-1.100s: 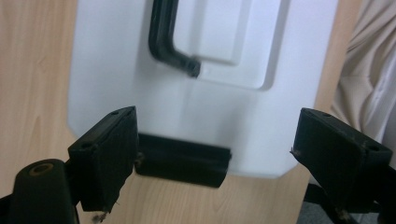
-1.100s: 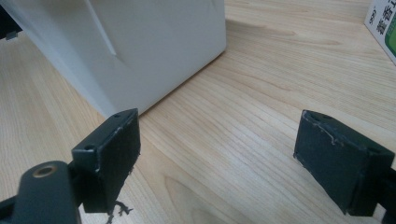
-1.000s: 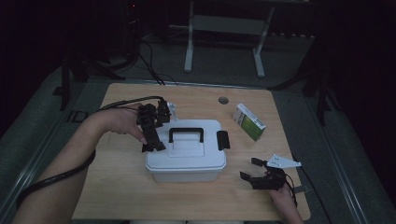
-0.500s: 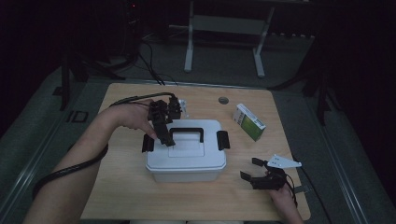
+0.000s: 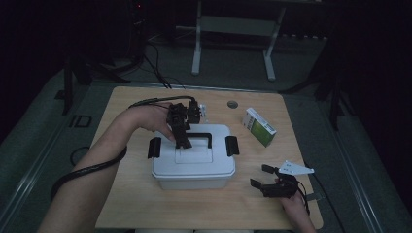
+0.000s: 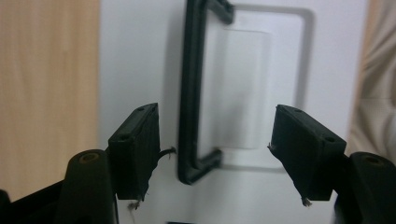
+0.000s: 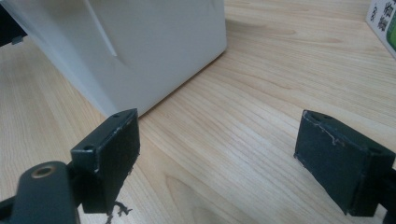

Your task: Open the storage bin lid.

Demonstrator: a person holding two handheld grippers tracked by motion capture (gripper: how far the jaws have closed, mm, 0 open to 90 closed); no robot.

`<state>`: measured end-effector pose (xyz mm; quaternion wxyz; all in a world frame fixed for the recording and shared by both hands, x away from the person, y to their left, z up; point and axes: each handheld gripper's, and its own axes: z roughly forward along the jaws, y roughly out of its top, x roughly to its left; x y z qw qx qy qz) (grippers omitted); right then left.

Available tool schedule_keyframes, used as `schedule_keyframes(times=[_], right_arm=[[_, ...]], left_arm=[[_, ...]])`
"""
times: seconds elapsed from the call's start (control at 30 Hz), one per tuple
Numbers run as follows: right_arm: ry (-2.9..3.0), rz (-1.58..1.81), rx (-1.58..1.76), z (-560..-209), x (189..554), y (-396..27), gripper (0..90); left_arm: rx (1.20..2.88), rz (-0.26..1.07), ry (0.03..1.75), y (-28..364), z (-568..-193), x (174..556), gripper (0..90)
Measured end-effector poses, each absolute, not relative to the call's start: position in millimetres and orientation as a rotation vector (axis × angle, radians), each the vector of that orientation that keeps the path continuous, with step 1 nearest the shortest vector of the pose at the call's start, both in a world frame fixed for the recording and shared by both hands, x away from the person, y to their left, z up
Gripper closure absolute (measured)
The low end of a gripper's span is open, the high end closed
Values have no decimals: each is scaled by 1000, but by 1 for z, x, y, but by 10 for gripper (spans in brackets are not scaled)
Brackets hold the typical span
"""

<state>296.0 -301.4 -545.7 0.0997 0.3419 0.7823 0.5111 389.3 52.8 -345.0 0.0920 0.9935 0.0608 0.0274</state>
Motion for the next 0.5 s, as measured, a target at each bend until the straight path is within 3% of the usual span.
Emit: schedule_keyframes(times=[0.5], right_arm=[[2315, 1519, 1007, -546, 296, -302, 139]], left_arm=[[3034, 84, 69, 30, -358, 392, 492]])
